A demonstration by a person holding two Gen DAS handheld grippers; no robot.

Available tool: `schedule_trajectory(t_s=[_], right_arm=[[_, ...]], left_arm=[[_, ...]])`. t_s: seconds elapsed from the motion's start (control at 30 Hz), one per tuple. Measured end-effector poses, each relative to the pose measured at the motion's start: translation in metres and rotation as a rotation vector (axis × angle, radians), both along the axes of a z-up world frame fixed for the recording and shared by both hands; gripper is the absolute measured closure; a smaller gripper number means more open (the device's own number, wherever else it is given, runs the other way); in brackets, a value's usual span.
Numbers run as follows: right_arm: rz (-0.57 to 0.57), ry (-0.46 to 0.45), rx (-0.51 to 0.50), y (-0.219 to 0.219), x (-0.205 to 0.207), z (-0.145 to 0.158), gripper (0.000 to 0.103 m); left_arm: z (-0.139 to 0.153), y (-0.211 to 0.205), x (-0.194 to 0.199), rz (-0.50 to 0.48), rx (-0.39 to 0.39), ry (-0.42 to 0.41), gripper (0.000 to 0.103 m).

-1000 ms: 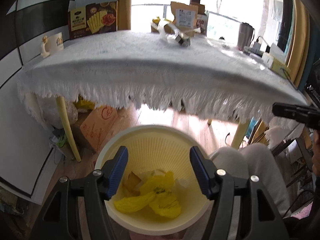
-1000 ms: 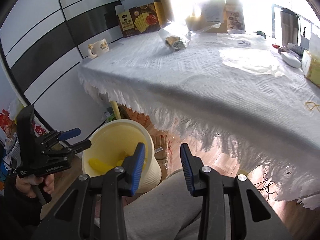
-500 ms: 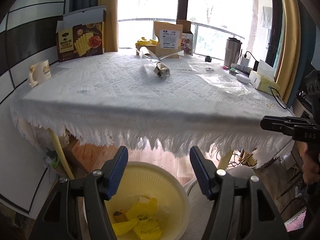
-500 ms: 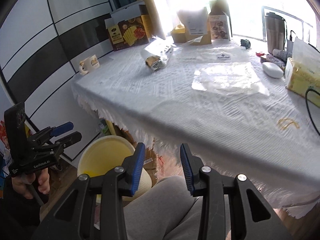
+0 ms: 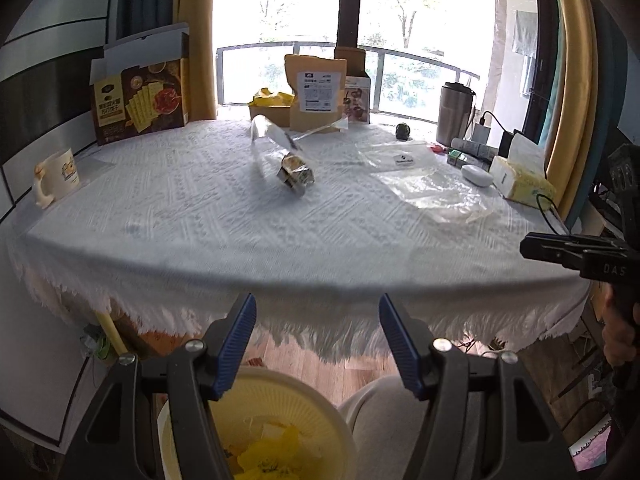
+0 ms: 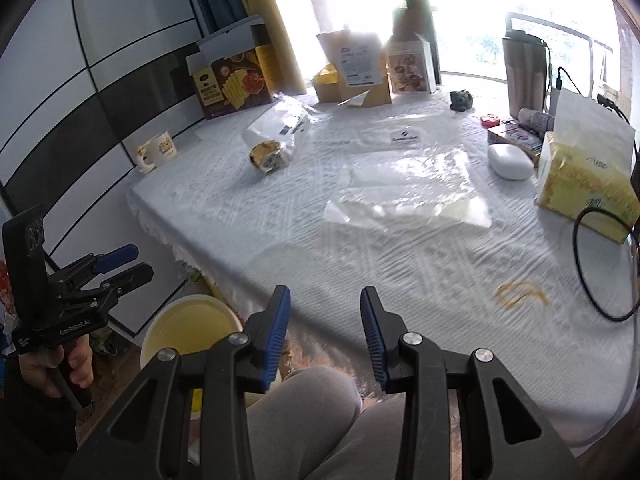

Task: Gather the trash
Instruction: 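Move both open tools back over the table toward the clear plastic sleeve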

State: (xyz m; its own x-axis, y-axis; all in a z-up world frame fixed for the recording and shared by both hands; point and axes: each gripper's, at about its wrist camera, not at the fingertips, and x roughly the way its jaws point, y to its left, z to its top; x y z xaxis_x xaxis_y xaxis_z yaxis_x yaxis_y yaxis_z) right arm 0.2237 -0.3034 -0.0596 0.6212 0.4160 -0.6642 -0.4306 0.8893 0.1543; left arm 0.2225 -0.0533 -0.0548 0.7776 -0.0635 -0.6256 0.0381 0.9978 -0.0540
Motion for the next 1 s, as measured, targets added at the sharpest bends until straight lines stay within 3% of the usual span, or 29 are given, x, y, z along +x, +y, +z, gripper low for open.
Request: schedule_trajectory(t_s=[0.47, 0.6, 1.0], right_arm=[[-0.093, 0.008, -0.012, -0.034, 0.058, 0.010, 0.069], [-0.120, 0.022, -0.032, -0.039, 0.077, 0.009, 0.054], [-0.178, 0.062, -0.076, -0.043, 0.127, -0.002, 0.047]], left_arm=[[0.010, -0.007, 0.045, -0.004, -0.010, 0.006, 0.039], [0.008, -0.006, 0.056, 0.003, -0.019, 0.008, 0.039], [-0.003, 0.008, 0.085, 0.025, -0.058, 0.017, 0.039]])
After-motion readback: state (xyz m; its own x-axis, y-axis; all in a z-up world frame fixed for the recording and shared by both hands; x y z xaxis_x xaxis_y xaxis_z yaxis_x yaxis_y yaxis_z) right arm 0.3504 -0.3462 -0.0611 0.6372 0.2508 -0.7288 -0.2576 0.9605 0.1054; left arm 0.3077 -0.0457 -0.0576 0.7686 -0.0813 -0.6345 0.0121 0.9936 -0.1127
